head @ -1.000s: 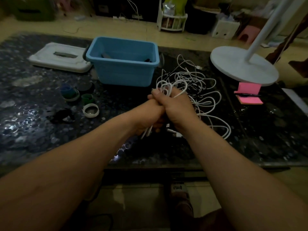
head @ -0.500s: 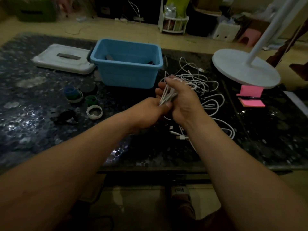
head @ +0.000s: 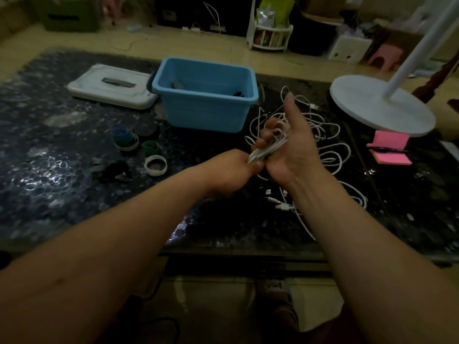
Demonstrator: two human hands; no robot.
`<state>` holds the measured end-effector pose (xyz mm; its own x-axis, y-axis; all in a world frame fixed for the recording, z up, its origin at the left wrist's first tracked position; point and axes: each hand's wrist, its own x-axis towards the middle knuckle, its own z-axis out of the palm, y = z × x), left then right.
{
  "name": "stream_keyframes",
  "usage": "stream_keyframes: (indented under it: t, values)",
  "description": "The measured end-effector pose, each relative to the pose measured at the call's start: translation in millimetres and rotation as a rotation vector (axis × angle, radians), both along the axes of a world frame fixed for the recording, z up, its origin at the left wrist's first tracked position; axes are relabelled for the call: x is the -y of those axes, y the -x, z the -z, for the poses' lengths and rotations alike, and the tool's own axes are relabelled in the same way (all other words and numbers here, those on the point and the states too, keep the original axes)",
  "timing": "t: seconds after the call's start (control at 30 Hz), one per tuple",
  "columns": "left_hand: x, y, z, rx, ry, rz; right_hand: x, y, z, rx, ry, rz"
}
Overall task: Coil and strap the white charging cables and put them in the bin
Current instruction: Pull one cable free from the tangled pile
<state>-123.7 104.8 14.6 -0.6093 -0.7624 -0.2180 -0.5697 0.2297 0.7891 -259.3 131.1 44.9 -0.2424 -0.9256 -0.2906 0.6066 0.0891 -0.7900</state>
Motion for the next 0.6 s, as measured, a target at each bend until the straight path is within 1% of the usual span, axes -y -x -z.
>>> stream_keyframes:
  t: [0.07,0.1,0.17,0.27,0.3,0.37,0.4,0.47,0.53,0.6]
  values:
    - [-5,3,-1,0.053,0.054,0.077,5,-2,2,-0.021,-0.094,0.097]
    - [-7,4,-2,0.045,0.080,0.100,7,-2,1,-0.021,-0.121,0.128]
    - [-9,1,-6,-0.036,0.071,0.117,9,-2,-3,0.037,-0.130,0.136]
    - [-13,-13,-12,-0.251,-0.126,0.067,10,-4,-9,0.206,-0.110,0.106]
    - [-15,-18,-12,-0.286,-0.132,0.054,10,-6,-9,0.255,-0.099,0.087]
    - [-20,-24,-11,-0.273,-0.028,0.033,10,-10,-9,0.279,-0.087,0.032]
    - [-20,-26,-9,-0.219,0.041,0.027,10,-14,-10,0.246,-0.091,0.017]
    - [-21,-28,-4,-0.123,0.121,-0.001,10,-24,-11,0.106,-0.092,0.042]
    - [-20,-35,-4,-0.129,0.105,-0.039,11,-38,-14,-0.039,-0.043,0.085]
    - [-17,-47,-8,-0.151,0.078,-0.046,13,-55,-16,-0.108,0.020,0.100]
